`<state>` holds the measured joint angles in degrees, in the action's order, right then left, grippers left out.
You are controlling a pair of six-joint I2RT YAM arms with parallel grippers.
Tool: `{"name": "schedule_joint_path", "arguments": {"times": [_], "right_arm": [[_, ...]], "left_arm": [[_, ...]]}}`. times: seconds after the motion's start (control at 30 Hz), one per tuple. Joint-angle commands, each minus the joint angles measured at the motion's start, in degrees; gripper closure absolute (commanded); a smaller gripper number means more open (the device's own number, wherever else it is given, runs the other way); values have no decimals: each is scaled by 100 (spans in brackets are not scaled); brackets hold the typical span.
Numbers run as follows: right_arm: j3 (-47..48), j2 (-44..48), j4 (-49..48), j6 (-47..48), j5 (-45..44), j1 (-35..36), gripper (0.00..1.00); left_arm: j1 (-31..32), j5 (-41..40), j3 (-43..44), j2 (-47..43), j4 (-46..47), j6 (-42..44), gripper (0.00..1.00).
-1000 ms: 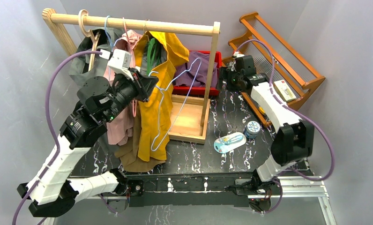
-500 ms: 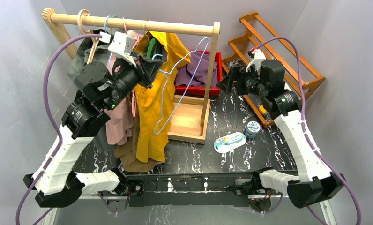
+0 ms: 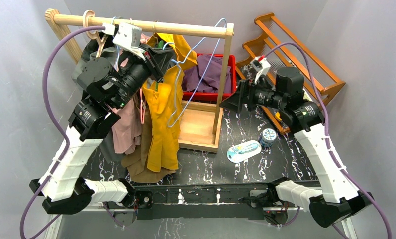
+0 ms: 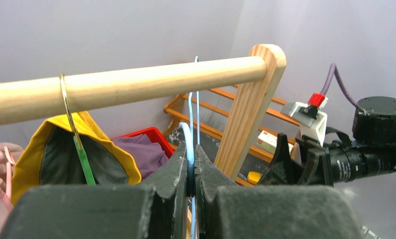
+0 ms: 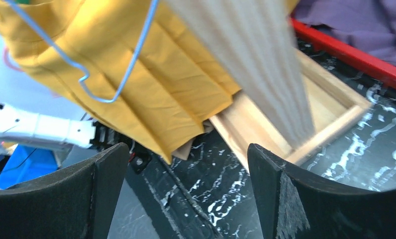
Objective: Remove the skirt from the hanger
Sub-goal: Place the hanger at the clothesline.
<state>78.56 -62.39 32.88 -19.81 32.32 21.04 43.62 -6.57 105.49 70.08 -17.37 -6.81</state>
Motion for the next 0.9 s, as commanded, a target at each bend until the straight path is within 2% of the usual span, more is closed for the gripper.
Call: {"name": "schedule_joint_path", "arguments": {"times": [0.0,0.17,0.3,0.47,0.6,0.7,0.87], "right_arm": [[564,-145,-230,-167,-207,851,5],[865,-529,-602,-408,-1155,2415,7],[1242,-853,-854,-493,-1628,3113,7],[1402,-1053,-1491,-590,-2007,3398,19],[1113,-962,-2195,-669,-2438,3609,30],[1042,-930,-2242,-392,-3253,3870,40],[1008,-1006,-2332,-9,-3948,4096,44]], "left_arm": [[-2,63,253,-60,471,139,100],[-2,-14,244,-72,557,183,100],[-2,-110,238,-84,581,138,100],[-2,-222,10,-210,785,-68,100],[-2,-479,-108,-302,931,-285,100],[2,-547,-185,-352,1059,-424,100],[-2,-510,-151,-308,1042,-577,100]]}}
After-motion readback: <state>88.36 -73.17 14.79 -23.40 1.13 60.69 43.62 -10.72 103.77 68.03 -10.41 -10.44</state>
